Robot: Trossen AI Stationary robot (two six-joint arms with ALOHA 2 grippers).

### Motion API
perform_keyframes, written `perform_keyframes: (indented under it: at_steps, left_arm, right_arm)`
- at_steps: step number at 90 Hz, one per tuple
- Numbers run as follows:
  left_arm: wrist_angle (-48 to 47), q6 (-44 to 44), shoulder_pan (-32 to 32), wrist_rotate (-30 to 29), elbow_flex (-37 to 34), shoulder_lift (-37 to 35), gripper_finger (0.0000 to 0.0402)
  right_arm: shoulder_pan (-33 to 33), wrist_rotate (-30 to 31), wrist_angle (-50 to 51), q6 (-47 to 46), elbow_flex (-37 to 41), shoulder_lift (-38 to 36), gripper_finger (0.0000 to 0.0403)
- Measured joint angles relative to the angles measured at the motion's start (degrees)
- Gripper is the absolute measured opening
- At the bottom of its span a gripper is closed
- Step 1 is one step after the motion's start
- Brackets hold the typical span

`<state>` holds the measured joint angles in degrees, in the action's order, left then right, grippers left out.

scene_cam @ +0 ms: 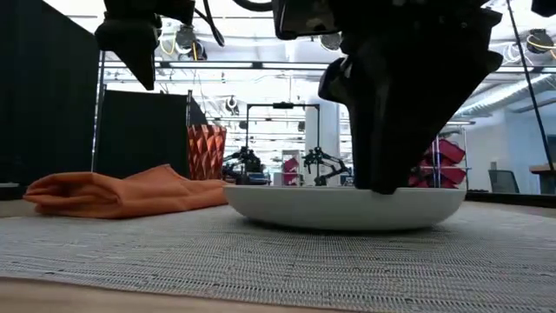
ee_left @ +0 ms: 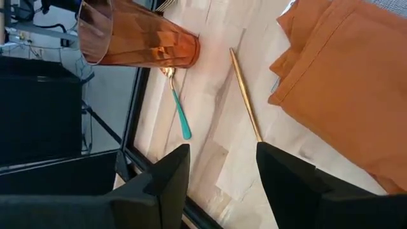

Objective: Set table place
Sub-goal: Put the blue plate on the gray table mat, then adjust the gray table mat

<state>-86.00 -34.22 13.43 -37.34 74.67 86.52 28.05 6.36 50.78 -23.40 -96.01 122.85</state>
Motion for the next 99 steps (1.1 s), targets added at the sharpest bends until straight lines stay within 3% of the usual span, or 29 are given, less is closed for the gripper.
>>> perform_keyframes:
  at_steps: [16, 34, 67, 78, 99]
  left_arm:
    - [0.0, -0.4, 0.2, 0.5, 0.0, 0.0, 0.0169]
    - [2.0, -1.4, 0.7, 8.9, 0.0, 0.0, 0.0169]
    - [4.7, -1.3, 5.8, 16.4, 0.0, 4.1, 0.0169]
    - [8.2, 0.8, 7.6, 20.1, 0.0, 8.9, 0.0169]
    - [12.6, 2.2, 9.9, 22.5, -0.1, 18.7, 0.0169]
  right_arm:
    - [0.4, 5.6, 2.8, -1.1, 0.0, -0.9, 0.0126]
    - [2.7, 14.0, 7.3, -5.4, 0.1, -5.1, 0.0128]
    - [9.1, 30.5, 12.4, -14.9, 0.1, -13.6, 0.0128]
    - [10.5, 33.1, 16.8, -19.5, 0.1, -14.1, 0.0128]
    - [12.0, 32.7, 20.5, -27.6, 4.6, -14.0, 0.0128]
